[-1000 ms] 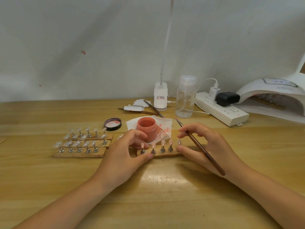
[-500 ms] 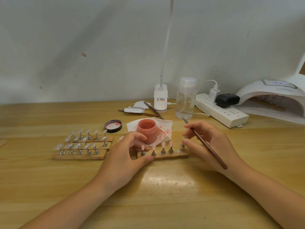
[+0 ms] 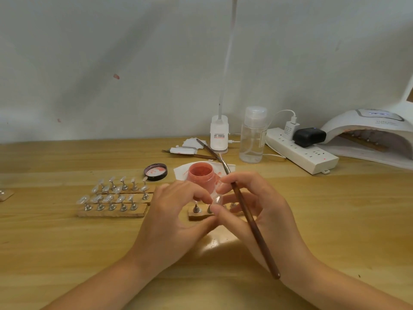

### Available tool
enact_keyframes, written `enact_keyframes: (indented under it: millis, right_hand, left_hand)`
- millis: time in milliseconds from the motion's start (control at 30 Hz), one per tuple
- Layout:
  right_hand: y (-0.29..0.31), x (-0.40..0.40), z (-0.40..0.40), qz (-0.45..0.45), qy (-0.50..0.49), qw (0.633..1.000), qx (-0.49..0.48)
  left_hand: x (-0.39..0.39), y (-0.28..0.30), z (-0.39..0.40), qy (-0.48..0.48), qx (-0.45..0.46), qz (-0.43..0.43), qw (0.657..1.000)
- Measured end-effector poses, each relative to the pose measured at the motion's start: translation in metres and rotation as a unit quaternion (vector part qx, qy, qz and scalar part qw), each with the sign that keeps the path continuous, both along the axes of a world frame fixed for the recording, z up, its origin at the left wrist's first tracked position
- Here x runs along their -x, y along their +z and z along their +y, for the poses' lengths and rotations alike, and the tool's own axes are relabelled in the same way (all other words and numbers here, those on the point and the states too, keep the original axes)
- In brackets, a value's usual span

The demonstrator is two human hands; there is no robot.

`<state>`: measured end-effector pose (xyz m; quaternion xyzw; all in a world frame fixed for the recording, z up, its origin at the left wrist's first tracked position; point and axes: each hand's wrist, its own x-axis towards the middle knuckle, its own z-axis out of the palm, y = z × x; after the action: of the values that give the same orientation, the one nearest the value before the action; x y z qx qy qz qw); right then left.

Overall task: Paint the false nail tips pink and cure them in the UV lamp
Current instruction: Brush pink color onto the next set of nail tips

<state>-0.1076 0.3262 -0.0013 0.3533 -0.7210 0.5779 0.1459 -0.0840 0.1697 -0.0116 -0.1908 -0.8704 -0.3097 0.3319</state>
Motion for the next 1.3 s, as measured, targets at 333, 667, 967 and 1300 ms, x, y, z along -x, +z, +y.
enact_keyframes:
  millis: [333,667,967,1300]
  right_hand:
    - [0.006,-0.001,0.000,-0.008,-0.034,0.999,0.023]
    - [0.043,0.051,-0.009,-0.070,-0.055,0.995,0.038]
    - [0.040,0.094,-0.041,-0.035,-0.118,0.981,-0.153]
    - [0.040,0.094,-0.050,0.038,-0.157,0.961,-0.225]
  left_hand:
    - [0.001,0.000,-0.002,0.016,-0.084,-0.010,0.996]
    - [0.007,0.002,-0.008,0.013,-0.236,-0.071,0.969]
    - [0.009,0.003,-0.011,0.030,-0.247,-0.102,0.963]
    - [0.009,0.003,-0.012,0.027,-0.257,-0.110,0.960]
